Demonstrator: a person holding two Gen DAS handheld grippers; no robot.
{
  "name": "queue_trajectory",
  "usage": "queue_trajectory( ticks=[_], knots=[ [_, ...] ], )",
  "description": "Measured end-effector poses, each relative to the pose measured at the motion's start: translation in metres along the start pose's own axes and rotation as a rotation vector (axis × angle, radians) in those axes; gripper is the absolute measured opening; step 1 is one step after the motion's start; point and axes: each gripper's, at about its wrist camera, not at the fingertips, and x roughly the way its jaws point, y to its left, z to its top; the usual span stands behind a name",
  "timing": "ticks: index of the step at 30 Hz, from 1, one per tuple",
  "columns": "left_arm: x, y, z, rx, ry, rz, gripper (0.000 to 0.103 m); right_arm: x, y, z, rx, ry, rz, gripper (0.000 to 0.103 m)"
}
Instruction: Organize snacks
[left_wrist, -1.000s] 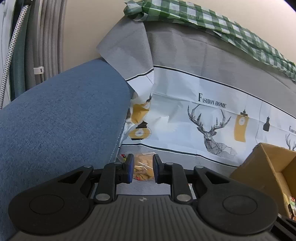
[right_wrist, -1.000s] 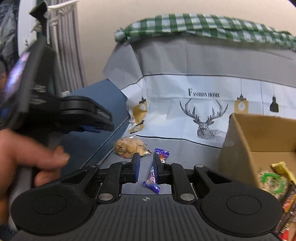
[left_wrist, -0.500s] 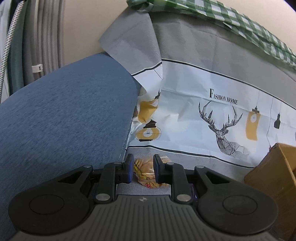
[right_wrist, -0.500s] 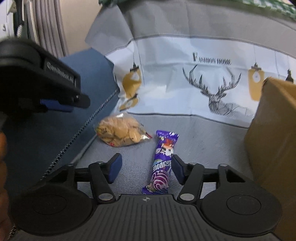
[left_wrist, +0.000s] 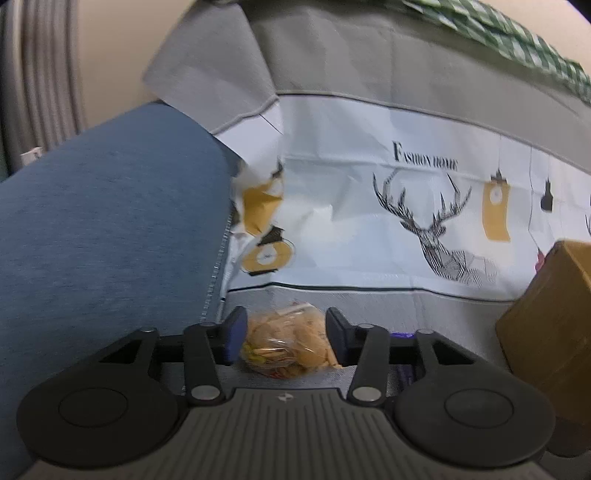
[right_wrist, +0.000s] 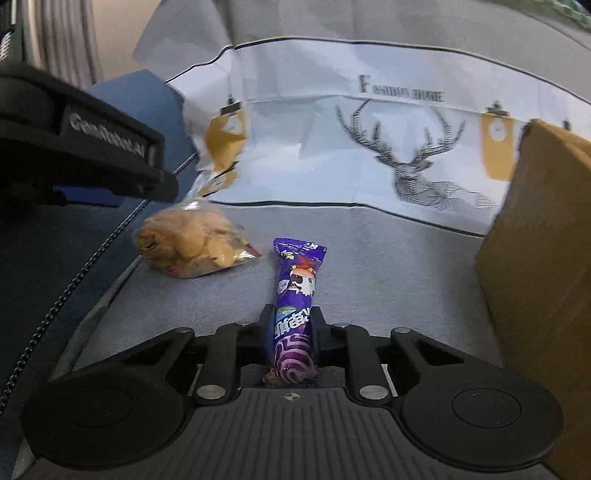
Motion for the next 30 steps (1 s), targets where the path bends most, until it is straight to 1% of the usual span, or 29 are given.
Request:
queue_trajectory(
  ticks=[1, 3, 4, 5, 7, 8, 10, 13, 15, 16, 18, 21, 26, 28, 30],
  knots=[
    [0.004, -0.003, 0.0, 0.014, 0.006, -0.003, 0.062, -0.003, -0.001, -0.001, 0.008, -0.001, -0.014, 0.019],
    [0.014, -0.01, 0.0, 0.052, 0.014, -0.001, 0.076, -0.008, -0.004, -0.002, 0.021, 0.005, -0.043, 0.019],
    [0.019, -0.014, 0.0, 0.074, 0.018, 0.0, 0.08, -0.011, -0.006, -0.004, 0.026, 0.01, -0.052, 0.019],
    [0.024, -0.019, 0.0, 0.098, 0.025, 0.0, 0.086, -0.013, -0.007, -0.004, 0.027, 0.015, -0.06, 0.019],
    [0.033, -0.026, -0.003, 0.134, 0.036, 0.002, 0.09, -0.016, -0.008, -0.006, 0.027, 0.023, -0.073, 0.019],
    [0.037, -0.03, -0.004, 0.156, 0.037, 0.017, 0.092, -0.017, -0.009, -0.007, 0.026, 0.029, -0.079, 0.019],
    [0.047, -0.034, -0.006, 0.189, 0.043, 0.042, 0.092, -0.019, -0.012, -0.008, 0.034, 0.042, -0.103, 0.019],
    [0.06, -0.032, -0.005, 0.189, 0.061, 0.063, 0.092, -0.018, -0.018, -0.014, 0.054, 0.065, -0.13, 0.019],
    [0.065, -0.031, -0.005, 0.186, 0.063, 0.088, 0.085, -0.019, -0.017, -0.015, 0.041, 0.061, -0.131, 0.019],
    [0.067, -0.031, -0.004, 0.19, 0.061, 0.105, 0.083, -0.019, -0.016, -0.015, 0.032, 0.058, -0.127, 0.019],
    [0.065, -0.029, -0.002, 0.177, 0.051, 0.119, 0.074, -0.022, -0.015, -0.016, 0.025, 0.052, -0.115, 0.019],
    [0.059, -0.025, 0.002, 0.152, 0.053, 0.104, 0.069, -0.027, -0.013, -0.016, 0.013, 0.047, -0.102, 0.019],
    [0.038, -0.029, 0.007, 0.124, 0.043, 0.098, 0.068, -0.05, -0.011, -0.018, -0.042, 0.03, -0.073, 0.019],
    [0.024, -0.029, 0.009, 0.096, 0.031, 0.08, 0.068, -0.065, -0.009, -0.019, -0.068, 0.019, -0.063, 0.019],
    [0.008, -0.03, 0.007, 0.059, 0.038, 0.047, 0.068, -0.079, -0.009, -0.02, -0.094, 0.013, -0.044, 0.019]
  ],
)
